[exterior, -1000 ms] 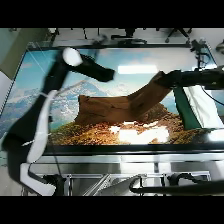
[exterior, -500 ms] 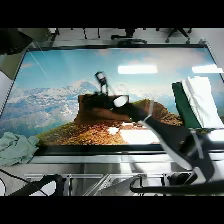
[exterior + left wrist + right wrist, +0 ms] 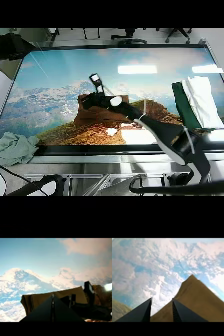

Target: Fold the shirts.

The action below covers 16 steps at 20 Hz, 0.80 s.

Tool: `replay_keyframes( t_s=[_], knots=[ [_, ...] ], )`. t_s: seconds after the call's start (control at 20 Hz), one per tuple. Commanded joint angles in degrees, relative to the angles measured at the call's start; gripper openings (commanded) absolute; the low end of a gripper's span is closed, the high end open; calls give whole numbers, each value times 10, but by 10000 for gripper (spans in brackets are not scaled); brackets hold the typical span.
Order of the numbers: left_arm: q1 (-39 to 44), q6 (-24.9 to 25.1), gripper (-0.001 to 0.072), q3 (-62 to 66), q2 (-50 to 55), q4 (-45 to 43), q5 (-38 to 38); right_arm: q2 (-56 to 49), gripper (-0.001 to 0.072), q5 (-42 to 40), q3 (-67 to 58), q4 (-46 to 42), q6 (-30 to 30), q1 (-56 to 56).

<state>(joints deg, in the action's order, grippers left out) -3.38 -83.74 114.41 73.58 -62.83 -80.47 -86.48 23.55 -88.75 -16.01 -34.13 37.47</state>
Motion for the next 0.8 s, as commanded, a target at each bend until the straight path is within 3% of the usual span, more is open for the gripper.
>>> replay_keyframes(
  t_s=[0.0, 0.1, 0.25, 0.5, 0.75],
  knots=[
    [1, 2, 21, 0, 7, 0, -7, 49, 493, 234, -1, -243, -280, -122],
    [2, 2, 21, 0, 7, 0, -7, 62, 646, 358, -1, -377, -393, -205],
    [2, 2, 21, 0, 7, 0, -7, 52, 646, 454, 9, -413, -433, -308],
    [2, 2, 20, 0, 7, 0, -7, -5, 646, 454, 21, -357, -420, -327],
    [2, 2, 20, 0, 7, -1, -6, -63, 645, 432, 21, -218, -337, -291]
  ],
)
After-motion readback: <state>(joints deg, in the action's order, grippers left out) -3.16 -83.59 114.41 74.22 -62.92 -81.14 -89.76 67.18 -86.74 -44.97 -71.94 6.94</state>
